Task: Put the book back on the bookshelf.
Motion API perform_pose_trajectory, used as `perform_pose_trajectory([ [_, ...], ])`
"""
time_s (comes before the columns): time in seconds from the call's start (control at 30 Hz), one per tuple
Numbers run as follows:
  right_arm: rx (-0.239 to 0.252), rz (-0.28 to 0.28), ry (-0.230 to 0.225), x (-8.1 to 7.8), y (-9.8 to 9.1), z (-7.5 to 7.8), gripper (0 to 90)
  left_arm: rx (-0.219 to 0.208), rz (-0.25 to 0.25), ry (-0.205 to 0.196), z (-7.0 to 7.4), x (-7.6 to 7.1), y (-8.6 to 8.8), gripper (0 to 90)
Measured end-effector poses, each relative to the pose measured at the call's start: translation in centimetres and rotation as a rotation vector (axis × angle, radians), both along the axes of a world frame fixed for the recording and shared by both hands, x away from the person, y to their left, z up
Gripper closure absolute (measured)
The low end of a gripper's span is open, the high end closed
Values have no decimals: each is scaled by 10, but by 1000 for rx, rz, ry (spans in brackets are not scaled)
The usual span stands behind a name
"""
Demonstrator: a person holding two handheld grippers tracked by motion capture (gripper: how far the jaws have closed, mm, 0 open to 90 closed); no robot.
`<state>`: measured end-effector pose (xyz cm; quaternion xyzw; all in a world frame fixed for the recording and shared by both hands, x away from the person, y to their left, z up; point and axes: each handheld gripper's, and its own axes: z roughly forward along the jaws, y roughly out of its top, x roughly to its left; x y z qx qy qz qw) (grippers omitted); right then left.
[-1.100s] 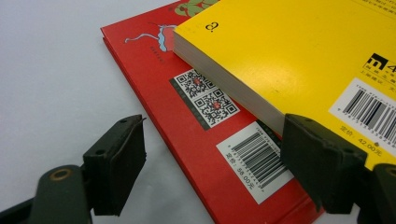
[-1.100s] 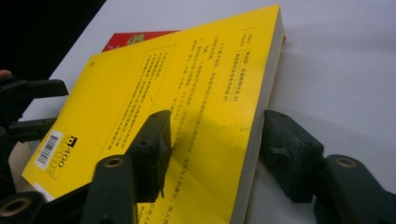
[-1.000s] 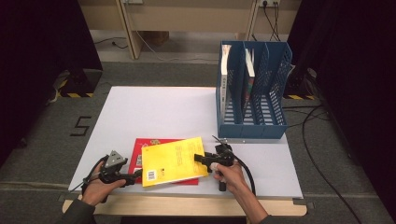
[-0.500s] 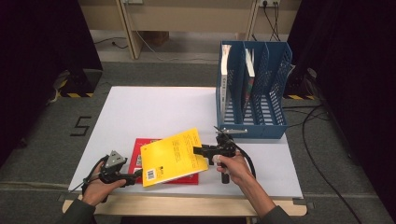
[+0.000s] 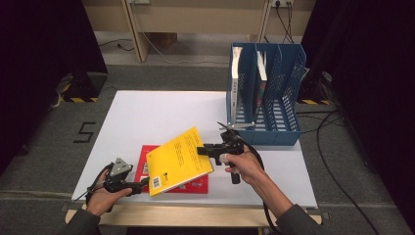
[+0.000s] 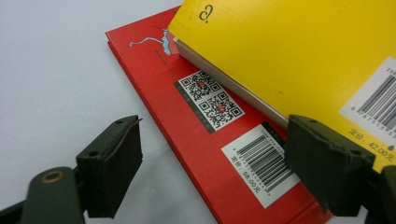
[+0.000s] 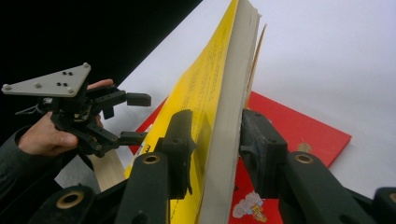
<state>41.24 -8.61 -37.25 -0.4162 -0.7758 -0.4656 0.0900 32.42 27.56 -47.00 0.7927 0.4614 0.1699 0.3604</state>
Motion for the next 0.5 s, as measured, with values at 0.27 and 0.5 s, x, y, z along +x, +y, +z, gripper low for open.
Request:
perform_pose_trajectory([
  [0.27, -54, 78, -30, 3, 24, 35, 648, 2, 3, -8, 0, 1, 0, 172],
  [0.5, -117, 128, -23, 7, 46, 58, 614, 4, 9, -14, -1, 1, 0, 173],
])
